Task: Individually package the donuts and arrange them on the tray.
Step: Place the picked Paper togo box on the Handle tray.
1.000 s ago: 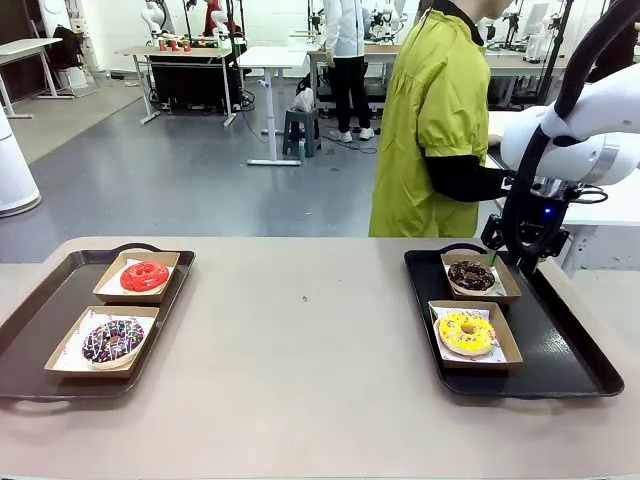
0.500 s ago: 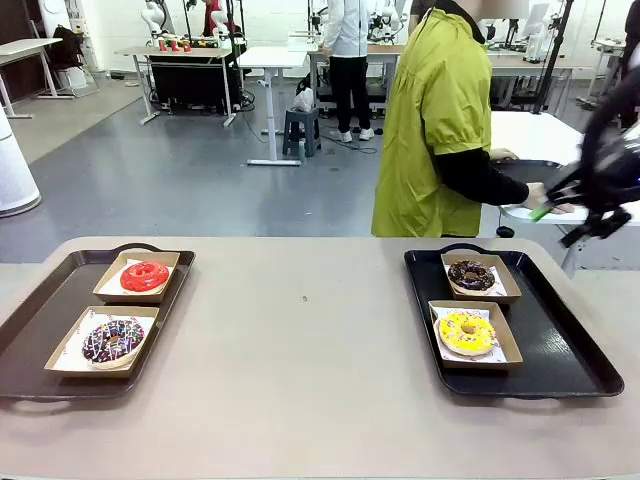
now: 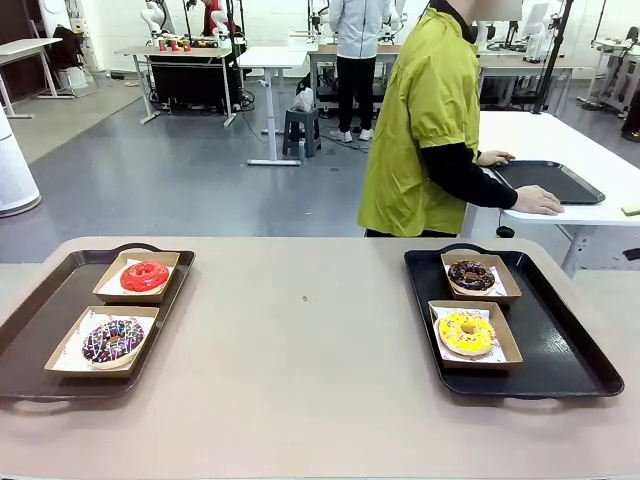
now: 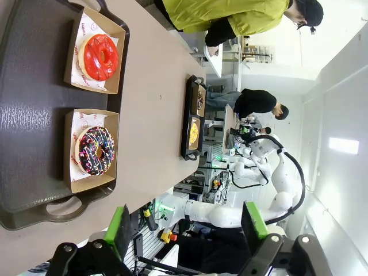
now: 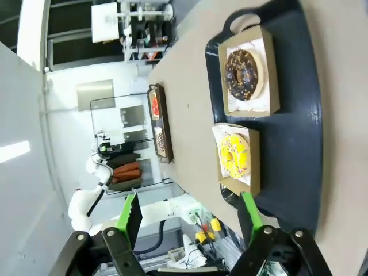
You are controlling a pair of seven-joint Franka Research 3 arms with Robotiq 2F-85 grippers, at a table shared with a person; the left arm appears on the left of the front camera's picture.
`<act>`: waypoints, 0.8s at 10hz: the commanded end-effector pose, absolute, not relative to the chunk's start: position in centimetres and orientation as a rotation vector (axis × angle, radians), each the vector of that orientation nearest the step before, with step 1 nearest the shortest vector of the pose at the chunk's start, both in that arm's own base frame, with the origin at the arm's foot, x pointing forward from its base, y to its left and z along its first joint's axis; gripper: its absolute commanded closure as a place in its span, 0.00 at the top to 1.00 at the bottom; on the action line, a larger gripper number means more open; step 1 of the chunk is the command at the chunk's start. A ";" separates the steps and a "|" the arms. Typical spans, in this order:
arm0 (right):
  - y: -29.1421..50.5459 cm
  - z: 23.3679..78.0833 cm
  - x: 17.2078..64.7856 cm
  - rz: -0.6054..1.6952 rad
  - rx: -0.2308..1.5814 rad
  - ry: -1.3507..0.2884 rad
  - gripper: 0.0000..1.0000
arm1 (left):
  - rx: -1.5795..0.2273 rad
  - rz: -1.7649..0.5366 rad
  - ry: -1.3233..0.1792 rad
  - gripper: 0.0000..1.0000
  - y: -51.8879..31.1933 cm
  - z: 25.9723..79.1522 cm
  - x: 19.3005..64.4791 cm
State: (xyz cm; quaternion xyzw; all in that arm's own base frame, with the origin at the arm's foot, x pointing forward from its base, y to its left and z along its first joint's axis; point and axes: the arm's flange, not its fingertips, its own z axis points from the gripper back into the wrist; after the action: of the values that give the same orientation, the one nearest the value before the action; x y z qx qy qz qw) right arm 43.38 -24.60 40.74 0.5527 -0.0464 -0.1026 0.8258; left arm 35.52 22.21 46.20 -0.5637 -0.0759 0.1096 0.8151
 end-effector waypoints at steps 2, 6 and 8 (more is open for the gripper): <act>-25.2 38.5 44.7 -0.192 1.236 -0.138 0.88 | -1.200 0.229 -0.162 1.00 22.3 46.4 35.2; -24.8 39.0 43.8 -0.224 1.197 -0.089 0.88 | -1.200 0.229 -0.162 1.00 22.3 46.4 35.2; -24.8 39.0 43.8 -0.224 1.197 -0.089 0.88 | -1.200 0.229 -0.162 1.00 22.3 46.4 35.2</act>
State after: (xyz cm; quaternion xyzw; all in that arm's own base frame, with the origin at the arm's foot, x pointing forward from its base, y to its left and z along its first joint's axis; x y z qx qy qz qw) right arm 44.00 -24.92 38.74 0.5653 -0.0498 -0.1006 0.8172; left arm 35.52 22.21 46.20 -0.5637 -0.0759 0.1096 0.8151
